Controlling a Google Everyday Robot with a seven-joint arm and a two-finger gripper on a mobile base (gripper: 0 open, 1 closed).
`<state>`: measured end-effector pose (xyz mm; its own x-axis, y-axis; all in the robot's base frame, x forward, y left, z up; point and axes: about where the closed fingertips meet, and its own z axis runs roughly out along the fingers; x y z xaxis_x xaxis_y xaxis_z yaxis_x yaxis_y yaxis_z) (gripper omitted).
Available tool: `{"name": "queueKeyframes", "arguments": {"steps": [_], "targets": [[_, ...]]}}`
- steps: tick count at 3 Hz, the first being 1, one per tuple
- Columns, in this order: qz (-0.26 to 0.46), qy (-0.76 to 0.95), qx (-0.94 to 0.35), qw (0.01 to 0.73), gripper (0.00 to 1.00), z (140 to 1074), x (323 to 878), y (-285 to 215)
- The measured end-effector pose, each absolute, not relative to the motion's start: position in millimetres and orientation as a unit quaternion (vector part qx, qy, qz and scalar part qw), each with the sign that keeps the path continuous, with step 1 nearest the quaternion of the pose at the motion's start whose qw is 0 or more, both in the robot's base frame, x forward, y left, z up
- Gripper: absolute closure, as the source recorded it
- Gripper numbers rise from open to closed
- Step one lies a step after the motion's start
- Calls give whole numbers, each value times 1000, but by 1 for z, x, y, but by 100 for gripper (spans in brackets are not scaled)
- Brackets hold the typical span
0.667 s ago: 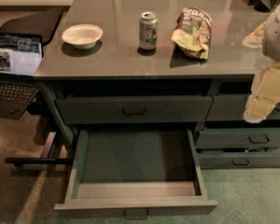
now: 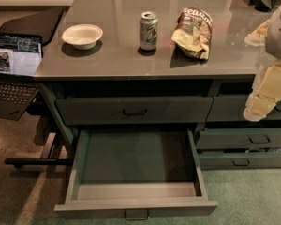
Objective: Place brown chip bag into middle drawer
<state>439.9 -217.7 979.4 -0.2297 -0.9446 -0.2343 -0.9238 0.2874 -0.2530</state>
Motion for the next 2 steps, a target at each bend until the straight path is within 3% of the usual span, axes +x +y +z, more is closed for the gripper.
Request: {"name": "queueKeyframes", "arguments": {"steps": [2], "targets": [[60,825,-457,327,0,995,483,-224]]}}
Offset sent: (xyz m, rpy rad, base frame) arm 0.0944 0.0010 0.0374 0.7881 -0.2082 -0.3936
